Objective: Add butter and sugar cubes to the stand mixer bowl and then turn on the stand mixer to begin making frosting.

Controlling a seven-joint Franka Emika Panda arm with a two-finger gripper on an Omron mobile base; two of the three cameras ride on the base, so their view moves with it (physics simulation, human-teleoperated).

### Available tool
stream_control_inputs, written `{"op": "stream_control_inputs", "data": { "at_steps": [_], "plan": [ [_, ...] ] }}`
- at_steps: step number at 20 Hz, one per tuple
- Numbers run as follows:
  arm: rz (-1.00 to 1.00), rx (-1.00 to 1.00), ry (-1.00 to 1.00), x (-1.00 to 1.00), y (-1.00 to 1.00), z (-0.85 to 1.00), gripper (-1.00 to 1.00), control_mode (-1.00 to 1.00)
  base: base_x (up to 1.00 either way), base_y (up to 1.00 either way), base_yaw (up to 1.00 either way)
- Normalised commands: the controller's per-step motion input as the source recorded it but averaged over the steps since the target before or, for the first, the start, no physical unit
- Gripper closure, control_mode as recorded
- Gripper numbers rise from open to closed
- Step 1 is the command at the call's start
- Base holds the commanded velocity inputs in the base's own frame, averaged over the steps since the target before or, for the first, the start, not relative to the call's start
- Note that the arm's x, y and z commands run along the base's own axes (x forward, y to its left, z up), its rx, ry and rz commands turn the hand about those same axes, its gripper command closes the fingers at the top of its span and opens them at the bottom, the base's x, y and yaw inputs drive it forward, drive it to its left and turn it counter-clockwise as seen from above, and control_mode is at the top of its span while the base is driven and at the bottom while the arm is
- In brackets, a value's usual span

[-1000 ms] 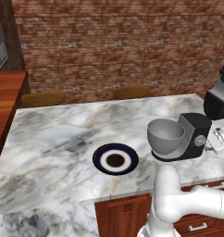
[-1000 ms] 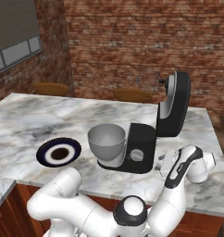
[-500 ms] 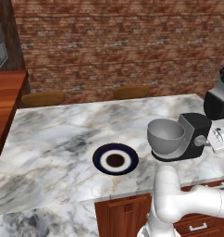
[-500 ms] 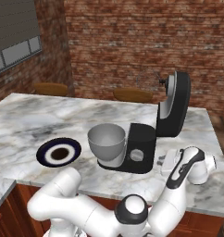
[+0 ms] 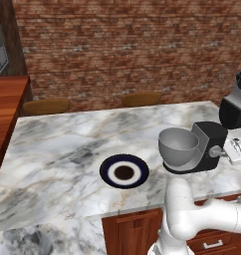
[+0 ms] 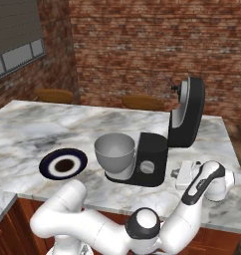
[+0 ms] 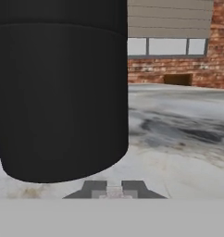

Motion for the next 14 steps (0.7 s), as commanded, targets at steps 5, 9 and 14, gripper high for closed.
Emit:
{"op": "stream_control_inputs", "data": {
  "at_steps": [5, 9, 14],
  "plan": [
    [0.00, 0.00, 0.01, 0.00, -0.02, -0.21, 1.00, -1.00, 0.00, 0.00, 0.00],
    [0.00, 0.00, -0.03, -0.20, -0.22, -0.08, 1.00, -1.00, 0.00, 0.00, 0.00],
    [-0.05, 0.00, -0.05, -0.62, -0.30, 0.00, 1.00, -1.00, 0.00, 0.00, 0.00]
  ]
}}
